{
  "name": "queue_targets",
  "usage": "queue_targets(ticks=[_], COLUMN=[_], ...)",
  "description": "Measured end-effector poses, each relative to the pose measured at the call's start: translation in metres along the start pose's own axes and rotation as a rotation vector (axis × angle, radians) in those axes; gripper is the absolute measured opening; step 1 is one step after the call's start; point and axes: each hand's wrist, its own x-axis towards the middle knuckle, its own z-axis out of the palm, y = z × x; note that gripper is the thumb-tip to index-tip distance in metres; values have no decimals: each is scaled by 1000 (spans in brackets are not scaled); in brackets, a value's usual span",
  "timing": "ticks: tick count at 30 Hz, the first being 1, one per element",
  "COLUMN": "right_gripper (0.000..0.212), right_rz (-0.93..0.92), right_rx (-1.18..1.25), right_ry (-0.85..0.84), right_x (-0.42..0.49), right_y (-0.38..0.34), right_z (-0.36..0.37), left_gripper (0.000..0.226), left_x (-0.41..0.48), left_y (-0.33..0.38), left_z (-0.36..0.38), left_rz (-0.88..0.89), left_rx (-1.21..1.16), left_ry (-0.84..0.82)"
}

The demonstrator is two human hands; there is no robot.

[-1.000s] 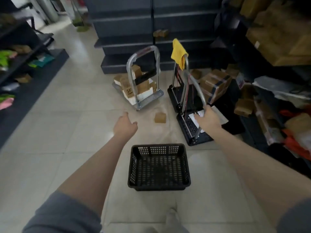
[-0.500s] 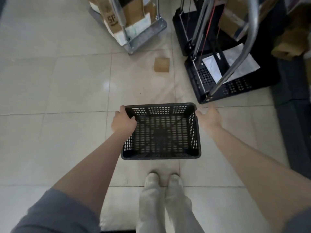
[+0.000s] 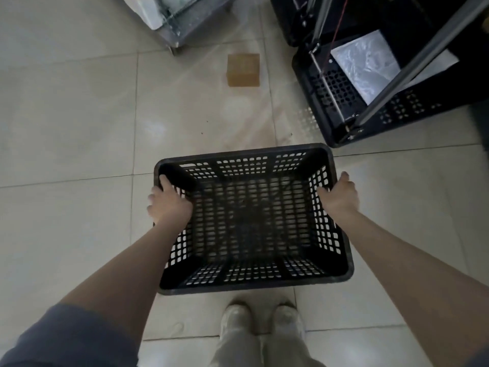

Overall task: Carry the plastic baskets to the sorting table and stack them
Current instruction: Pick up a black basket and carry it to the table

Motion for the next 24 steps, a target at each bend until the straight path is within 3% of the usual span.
queue_targets(ticks=[5, 12, 19, 24], right_gripper=[51, 41, 29, 31], right_rz=[53, 14, 2, 10], right_rx=[14, -48, -48, 42], right_ry=[13, 175, 253, 266], right_x=[30, 40, 23, -9], right_y=[19, 33, 39, 22], right_z=[35, 55, 30, -35], left_gripper=[87, 65, 55, 58], left_x=[36, 49, 41, 22], left_y=[-29, -52, -56, -33], left_z=[45, 72, 45, -23], left_rz=[-168, -54, 56, 124], left_rx=[-86, 63, 102, 102], left_ry=[-5, 115, 140, 180])
